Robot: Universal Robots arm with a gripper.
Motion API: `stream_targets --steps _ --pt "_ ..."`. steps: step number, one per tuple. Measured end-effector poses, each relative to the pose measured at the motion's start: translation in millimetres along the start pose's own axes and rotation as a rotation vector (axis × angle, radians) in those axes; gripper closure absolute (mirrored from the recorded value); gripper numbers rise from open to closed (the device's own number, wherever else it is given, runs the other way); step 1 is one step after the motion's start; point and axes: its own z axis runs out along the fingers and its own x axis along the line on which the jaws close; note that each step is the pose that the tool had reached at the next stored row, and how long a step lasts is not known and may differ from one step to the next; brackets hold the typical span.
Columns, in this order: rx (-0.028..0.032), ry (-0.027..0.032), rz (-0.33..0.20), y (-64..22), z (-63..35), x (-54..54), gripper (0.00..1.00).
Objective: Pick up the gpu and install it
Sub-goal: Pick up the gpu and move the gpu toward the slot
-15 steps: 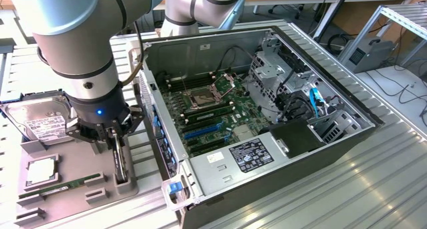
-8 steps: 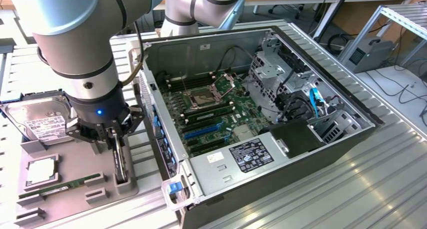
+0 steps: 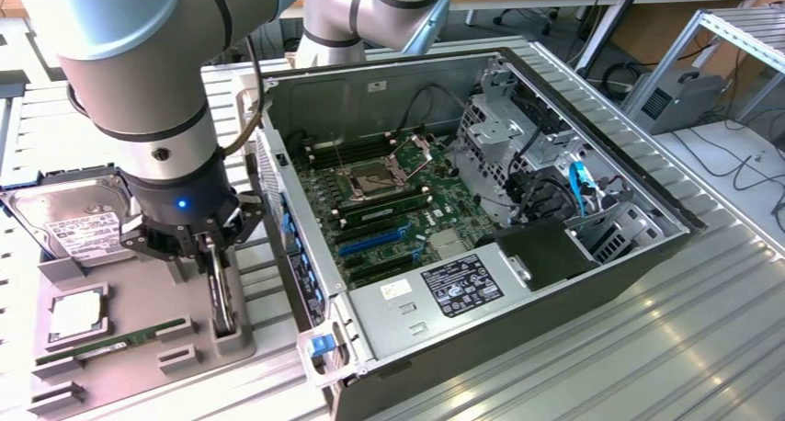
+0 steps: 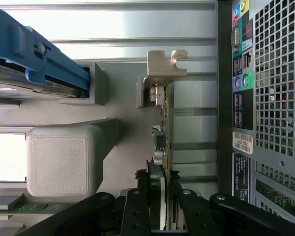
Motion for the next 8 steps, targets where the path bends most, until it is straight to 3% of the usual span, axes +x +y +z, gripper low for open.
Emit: stream_targets --steps 8 --pt "0.0001 0.0 0.0 0.1 -6.0 -0.1 0.73"
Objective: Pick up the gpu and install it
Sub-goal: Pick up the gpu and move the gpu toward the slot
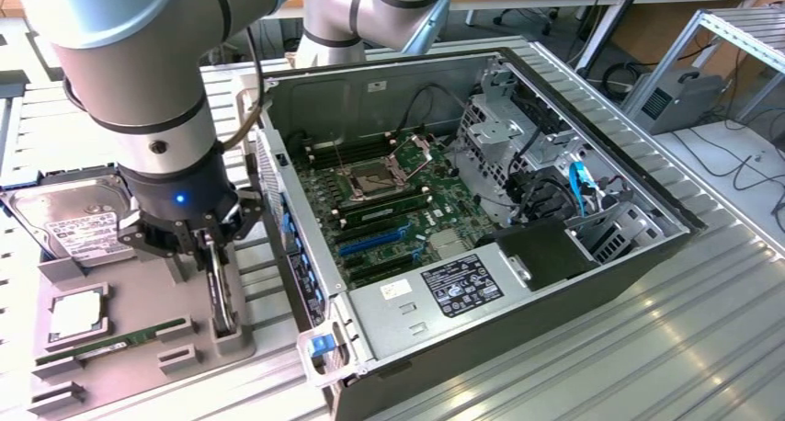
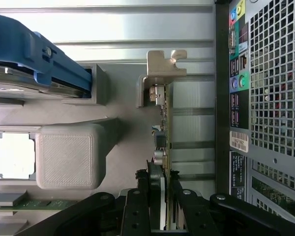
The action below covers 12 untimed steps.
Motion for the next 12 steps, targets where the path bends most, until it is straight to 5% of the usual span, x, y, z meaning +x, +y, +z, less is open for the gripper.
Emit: stream_targets --steps 12 --pt "0.0 0.0 0.0 0.1 -8.1 -0.2 0.73"
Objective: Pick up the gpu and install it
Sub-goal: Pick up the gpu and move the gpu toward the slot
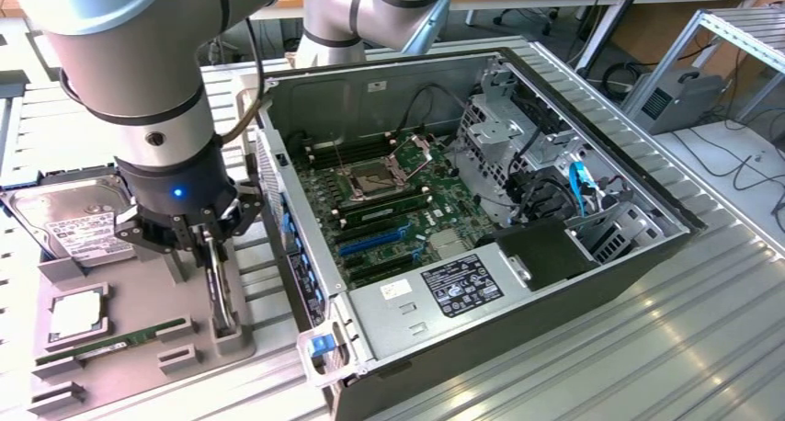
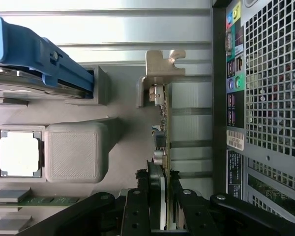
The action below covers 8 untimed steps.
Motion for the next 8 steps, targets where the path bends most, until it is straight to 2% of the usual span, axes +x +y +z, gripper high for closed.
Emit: stream_targets --steps 8 --pt "0.0 0.0 0.0 0.1 -5.4 -0.1 0.73"
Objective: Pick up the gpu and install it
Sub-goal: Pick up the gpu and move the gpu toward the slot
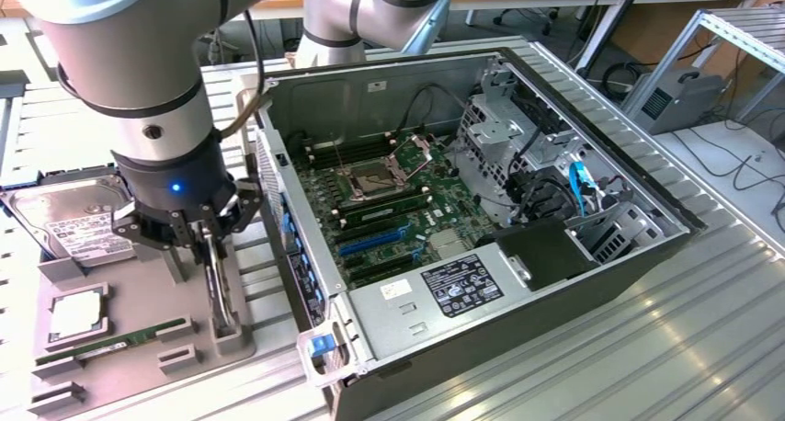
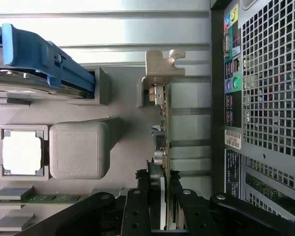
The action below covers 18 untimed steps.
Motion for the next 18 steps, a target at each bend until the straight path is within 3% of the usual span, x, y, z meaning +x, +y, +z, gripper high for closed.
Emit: stream_targets --steps 18 --pt "0.0 0.0 0.0 0.3 -13.9 -0.4 0.73"
